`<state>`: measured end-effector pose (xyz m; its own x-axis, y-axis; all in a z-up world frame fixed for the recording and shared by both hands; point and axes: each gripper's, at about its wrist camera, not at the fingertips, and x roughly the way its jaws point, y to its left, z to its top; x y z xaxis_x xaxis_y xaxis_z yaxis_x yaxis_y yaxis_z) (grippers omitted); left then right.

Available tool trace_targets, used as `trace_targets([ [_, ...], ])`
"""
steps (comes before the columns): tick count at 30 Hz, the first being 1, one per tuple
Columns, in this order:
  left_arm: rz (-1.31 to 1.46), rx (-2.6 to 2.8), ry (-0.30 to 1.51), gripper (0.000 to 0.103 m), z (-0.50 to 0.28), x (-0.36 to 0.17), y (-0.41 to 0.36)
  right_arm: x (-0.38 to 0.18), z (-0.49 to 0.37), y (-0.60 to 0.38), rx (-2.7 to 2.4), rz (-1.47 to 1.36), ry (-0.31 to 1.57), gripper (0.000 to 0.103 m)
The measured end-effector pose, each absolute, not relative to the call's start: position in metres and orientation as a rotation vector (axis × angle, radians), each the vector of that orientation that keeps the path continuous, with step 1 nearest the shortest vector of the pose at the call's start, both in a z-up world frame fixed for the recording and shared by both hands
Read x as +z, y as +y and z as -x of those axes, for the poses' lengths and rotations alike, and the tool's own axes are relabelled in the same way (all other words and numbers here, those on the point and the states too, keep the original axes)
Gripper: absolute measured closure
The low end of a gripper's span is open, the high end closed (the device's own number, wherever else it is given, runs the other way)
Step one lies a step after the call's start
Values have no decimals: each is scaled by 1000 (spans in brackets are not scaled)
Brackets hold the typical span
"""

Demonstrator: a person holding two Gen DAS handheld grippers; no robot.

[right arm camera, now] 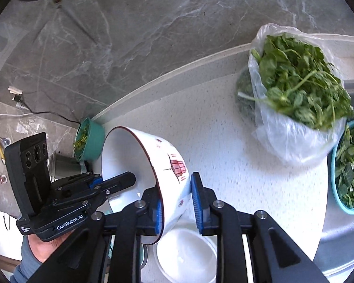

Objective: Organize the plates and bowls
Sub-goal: 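Lift the pink-floral bowl with both grippers and carry it toward the white bowls, then lower the pink-floral bowl into the nested white bowls with both grippers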

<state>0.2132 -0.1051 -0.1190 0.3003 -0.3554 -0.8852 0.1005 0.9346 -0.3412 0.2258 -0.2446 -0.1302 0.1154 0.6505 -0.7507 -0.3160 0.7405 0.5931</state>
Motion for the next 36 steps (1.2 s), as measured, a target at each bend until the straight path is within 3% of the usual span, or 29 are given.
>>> trace_targets([
  [23, 323, -311, 1355, 93, -92, -177, -136, -177, -130, -277, 747, -308, 1402, 77],
  [36, 311, -273, 1385, 93, -83, -207, -141, -196, -118, -259, 730, -218, 1409, 77],
])
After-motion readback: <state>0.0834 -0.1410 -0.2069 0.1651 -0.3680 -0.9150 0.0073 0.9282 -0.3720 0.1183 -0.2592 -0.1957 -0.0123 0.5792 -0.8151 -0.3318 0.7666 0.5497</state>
